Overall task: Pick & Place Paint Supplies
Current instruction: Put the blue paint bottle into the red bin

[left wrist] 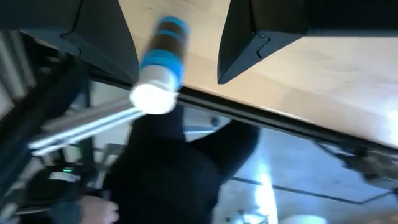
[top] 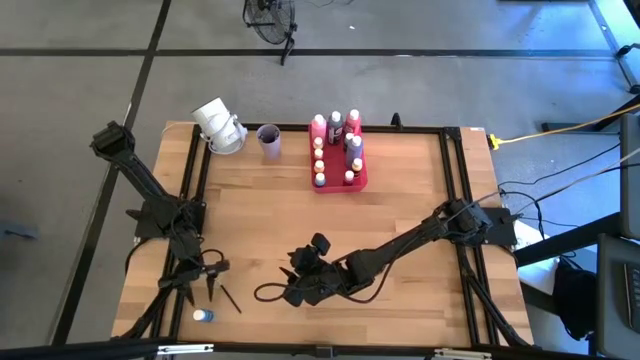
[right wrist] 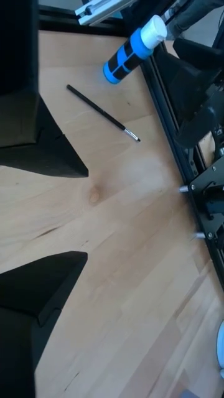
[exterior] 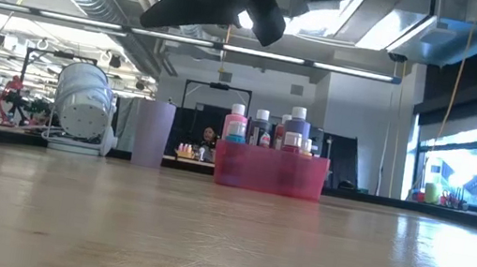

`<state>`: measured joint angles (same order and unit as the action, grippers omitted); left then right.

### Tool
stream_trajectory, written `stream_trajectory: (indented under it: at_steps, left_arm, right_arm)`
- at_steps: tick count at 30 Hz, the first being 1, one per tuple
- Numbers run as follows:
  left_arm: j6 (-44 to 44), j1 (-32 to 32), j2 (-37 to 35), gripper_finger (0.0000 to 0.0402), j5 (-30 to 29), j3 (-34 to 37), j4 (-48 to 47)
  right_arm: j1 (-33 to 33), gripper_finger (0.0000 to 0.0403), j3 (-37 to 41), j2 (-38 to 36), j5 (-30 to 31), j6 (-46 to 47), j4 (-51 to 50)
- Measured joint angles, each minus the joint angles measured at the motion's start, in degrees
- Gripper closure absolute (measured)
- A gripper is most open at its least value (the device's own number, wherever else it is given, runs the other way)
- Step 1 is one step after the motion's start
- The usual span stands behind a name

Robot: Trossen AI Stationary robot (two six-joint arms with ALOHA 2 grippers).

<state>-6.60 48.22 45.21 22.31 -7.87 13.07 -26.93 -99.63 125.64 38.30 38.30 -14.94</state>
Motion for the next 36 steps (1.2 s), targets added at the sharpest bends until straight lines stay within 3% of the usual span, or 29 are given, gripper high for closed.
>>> stream_trajectory:
  at_steps: [18,26,36]
  left_arm:
    - [-0.2,-1.2,0.0,0.0187,-0.8,-2.4,0.0]
    - [3.9,-2.9,0.0,0.0187,-1.7,-8.0,-8.6]
    - [6.5,-3.4,0.0,0.0187,-2.0,-8.2,-6.3]
  right_arm:
    - [0.4,0.0194,0.0,0.0,-0.5,-0.2,0.0]
    - [0.4,0.0194,0.0,0.0,-4.0,-2.8,-0.1]
    - [-0.1,0.0194,0.0,0.0,-4.5,-2.8,0.2]
